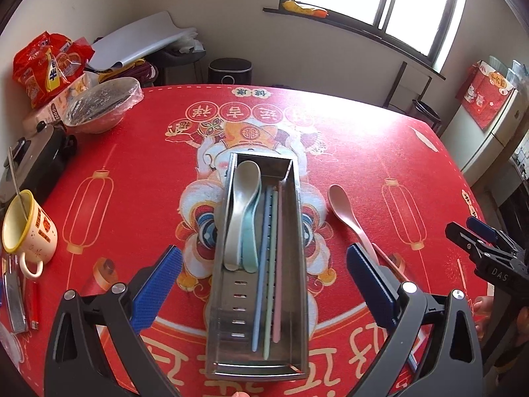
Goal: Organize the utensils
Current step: 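Withdraw both grippers from the caddy, then lower the open left gripper toward the blue chopstick beside the pink spoon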
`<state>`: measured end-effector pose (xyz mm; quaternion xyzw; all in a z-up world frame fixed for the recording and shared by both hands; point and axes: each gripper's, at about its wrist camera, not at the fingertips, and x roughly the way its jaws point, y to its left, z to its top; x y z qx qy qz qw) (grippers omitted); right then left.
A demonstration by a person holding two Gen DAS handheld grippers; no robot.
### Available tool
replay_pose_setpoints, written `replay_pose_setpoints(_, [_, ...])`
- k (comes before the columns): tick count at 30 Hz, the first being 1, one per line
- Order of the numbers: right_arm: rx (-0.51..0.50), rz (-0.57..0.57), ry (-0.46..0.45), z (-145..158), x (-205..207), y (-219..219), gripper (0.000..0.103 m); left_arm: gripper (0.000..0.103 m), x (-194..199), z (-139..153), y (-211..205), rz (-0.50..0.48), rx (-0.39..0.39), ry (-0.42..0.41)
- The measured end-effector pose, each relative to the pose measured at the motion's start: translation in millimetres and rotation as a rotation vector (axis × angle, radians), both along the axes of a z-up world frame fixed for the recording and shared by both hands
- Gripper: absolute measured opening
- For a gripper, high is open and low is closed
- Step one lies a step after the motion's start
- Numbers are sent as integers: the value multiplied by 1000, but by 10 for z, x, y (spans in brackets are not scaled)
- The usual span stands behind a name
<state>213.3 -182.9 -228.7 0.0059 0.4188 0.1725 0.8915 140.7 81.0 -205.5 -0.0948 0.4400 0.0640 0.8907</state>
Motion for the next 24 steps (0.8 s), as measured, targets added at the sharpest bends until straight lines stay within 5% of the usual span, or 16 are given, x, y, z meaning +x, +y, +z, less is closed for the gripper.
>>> replay_pose_setpoints(7, [31,-24,22,-90,40,-450,88,95,30,-139,-405,17,-6,57])
replay_pose_setpoints(16, [20,73,77,-242,117,-678,88,54,15,-419,-985,6,-45,147])
replay_pose_setpoints(21, [3,120,89,-328,162,-767,88,19,-30,-644,-1295,-5,-82,211])
replay_pose_setpoints(24, [-22,158,96,-387,163,-811,88,13,-61,-746,-1407,8,-123,229])
